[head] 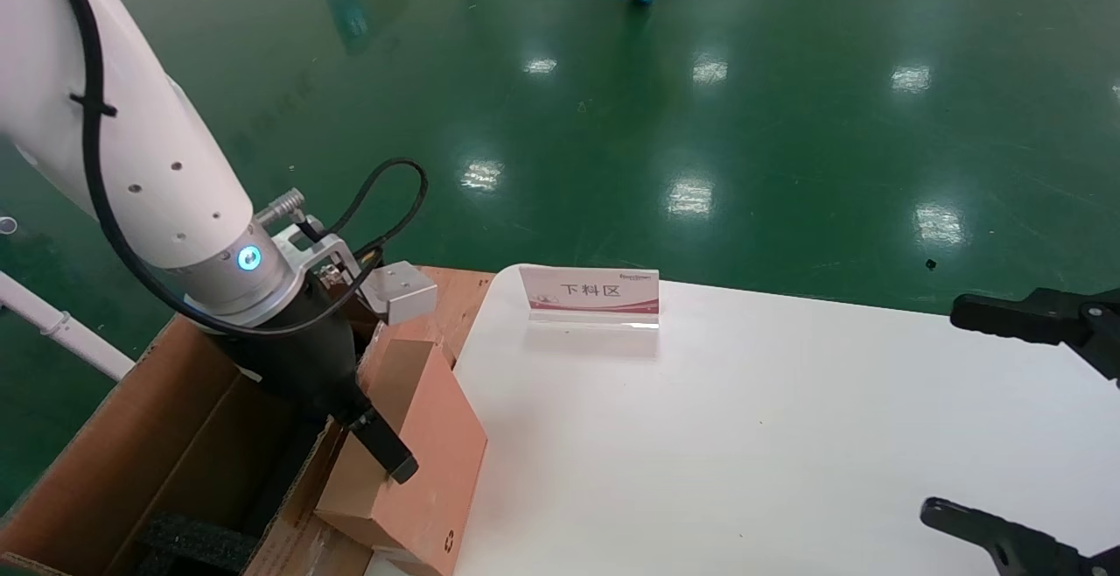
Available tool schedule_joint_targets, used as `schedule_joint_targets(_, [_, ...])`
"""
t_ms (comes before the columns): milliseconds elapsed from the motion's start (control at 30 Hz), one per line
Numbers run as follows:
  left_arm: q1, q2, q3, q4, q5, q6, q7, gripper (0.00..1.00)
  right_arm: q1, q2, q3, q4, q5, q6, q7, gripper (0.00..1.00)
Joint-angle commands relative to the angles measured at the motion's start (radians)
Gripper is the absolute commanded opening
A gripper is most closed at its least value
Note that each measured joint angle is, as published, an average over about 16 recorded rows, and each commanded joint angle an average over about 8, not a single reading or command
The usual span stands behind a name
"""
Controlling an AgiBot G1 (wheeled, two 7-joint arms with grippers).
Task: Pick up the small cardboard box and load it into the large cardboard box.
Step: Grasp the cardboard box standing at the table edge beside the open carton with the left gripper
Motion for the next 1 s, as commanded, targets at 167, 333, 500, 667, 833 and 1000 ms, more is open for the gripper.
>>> schedule_joint_targets(167, [0.017, -0.005, 0.009, 0.000, 0.019, -0.020, -0.001, 1.00, 0.000, 0.000, 0.000, 0.000, 0.000, 0.000, 0.000, 1.00])
schedule_joint_targets(333, [0.025, -0.008, 0.017, 0.000, 0.030, -0.028, -0.005, 1.00, 0.000, 0.000, -0.001, 0.000, 0.000, 0.000, 0.000, 1.00])
schedule_joint_targets(500, [0.027, -0.010, 0.019, 0.000, 0.034, -0.031, -0.006, 1.00, 0.000, 0.000, -0.001, 0.000, 0.001, 0.001, -0.001, 1.00])
schedule_joint_targets(667, [0.027, -0.009, 0.018, 0.000, 0.033, -0.030, -0.005, 0.76, 0.000, 0.000, -0.001, 0.000, 0.001, 0.001, -0.001, 1.00])
schedule_joint_targets(833, [0.025, -0.009, 0.016, 0.000, 0.031, -0.028, -0.005, 0.14, 0.000, 0.000, -0.001, 0.000, 0.001, 0.001, 0.000, 1.00])
schedule_joint_targets(1000, [0.024, -0.008, 0.015, 0.000, 0.030, -0.027, -0.004, 0.00, 0.000, 0.000, -0.001, 0.000, 0.001, 0.001, 0.000, 0.99])
